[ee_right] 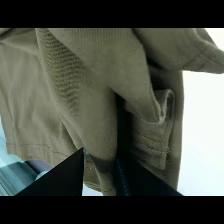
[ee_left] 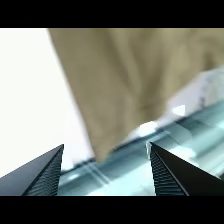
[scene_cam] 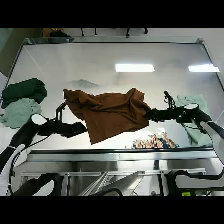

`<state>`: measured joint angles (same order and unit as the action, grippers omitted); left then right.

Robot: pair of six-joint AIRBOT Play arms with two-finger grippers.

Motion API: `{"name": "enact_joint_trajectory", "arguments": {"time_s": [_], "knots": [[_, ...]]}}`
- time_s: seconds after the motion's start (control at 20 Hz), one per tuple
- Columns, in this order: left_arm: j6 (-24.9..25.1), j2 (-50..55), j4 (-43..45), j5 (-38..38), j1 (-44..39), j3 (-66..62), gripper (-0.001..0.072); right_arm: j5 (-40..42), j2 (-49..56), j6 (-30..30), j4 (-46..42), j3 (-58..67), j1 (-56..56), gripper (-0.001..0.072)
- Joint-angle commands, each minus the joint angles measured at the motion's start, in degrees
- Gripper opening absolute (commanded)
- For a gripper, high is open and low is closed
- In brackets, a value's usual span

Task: Fold the shirts.

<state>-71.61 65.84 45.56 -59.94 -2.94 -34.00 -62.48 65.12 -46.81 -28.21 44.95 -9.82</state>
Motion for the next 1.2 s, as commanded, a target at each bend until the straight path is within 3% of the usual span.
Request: {"name": "enact_joint_trajectory", "arguments": {"time_s": [0.0, 0.1, 0.35, 0.4, 0.45, 0.5, 0.55, 0.7, 0.8, 0.95, 1.15], "knots": [[2.9, 2.8, -5.3, 5.5, -2.6, 4.9, 0.0593, -0.1, 0.0, 0.2, 0.0, 0.0, 0.0, 0.0226], [6.8, 7.3, -11.3, 8.2, -6.9, 4.2, 0.0592, -0.1, 0.0, 0.2, 0.0, 0.0, 0.0, 0.0226], [7.2, 16.3, -12.2, 8.7, -13.3, -4.9, 0.0589, -0.1, 0.0, 0.2, 0.1, 0.0, 0.0, 0.0224], [7.1, 17.4, -12.2, 8.1, -13.5, -6.8, 0.0518, -0.1, 0.0, 0.2, 0.5, 0.0, 0.0, 0.0223], [7.2, 17.8, -12.1, 6.9, -13.5, -8.5, 0.0168, -0.1, 0.0, 0.2, 1.2, 0.0, 0.1, 0.0222], [7.8, 17.8, -12.2, 5.5, -13.3, -10.1, 0.0016, -0.1, 0.0, 0.4, 2.3, 0.0, 0.2, 0.0198], [7.7, 17.4, -12.2, 3.9, -13.2, -12.0, 0.0015, -0.1, 0.0, 2.0, 4.1, 0.0, 0.8, 0.0008], [6.8, 11.5, -12.2, 0.9, -13.1, -19.0, 0.0013, -3.9, -0.5, 5.5, 13.7, 2.3, 1.3, 0.0012], [4.7, 4.5, -12.3, -1.0, -11.5, -27.0, 0.0012, -9.4, -2.4, 5.5, 20.4, 10.6, -0.2, 0.0012], [3.2, -5.1, -12.7, -3.1, -7.0, -47.8, 0.0014, -11.0, -7.8, 3.9, 30.1, 33.9, -3.0, 0.0012], [3.3, -11.1, -11.6, 1.3, -1.7, -83.6, 0.0015, -2.1, -12.3, 2.8, 25.9, 68.7, -5.1, 0.0012]]}}
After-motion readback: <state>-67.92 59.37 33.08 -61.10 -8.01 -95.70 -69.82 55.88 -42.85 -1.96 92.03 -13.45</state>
